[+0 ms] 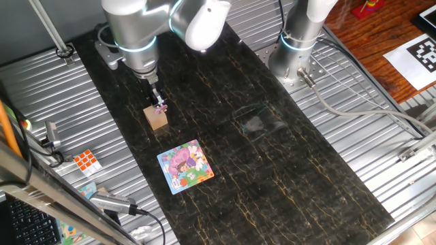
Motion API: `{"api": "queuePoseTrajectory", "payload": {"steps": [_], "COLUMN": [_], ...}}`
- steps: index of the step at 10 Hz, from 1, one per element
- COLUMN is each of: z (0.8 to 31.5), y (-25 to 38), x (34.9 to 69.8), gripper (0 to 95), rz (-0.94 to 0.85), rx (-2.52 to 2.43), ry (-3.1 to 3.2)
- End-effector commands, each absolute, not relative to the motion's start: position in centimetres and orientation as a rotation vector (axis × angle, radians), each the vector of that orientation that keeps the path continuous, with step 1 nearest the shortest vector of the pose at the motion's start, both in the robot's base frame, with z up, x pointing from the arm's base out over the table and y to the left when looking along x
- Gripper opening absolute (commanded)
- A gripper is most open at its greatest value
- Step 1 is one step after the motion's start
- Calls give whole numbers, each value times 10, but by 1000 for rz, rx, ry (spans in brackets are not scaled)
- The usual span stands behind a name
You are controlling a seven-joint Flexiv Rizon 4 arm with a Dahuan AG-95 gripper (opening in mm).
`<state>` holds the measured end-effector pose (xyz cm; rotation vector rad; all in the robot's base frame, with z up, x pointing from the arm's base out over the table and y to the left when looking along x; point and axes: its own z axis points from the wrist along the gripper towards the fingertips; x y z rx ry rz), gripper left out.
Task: Assemble one piece of a puzzle
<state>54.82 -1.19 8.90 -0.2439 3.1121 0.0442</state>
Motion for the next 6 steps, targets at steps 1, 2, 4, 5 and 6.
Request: {"api": "queuePoseTrajectory", "payload": {"steps": [1, 2, 4, 5, 6], "z": [86, 84, 80, 78, 76], "y": [-11, -11, -11, -10, -10], "x": [549, 550, 549, 549, 549], "gripper": [190, 190, 190, 190, 190], "rz": [42, 43, 45, 46, 48], "rx": [-239, -238, -242, -243, -247], "ry": [3112, 3113, 3112, 3109, 3108]}}
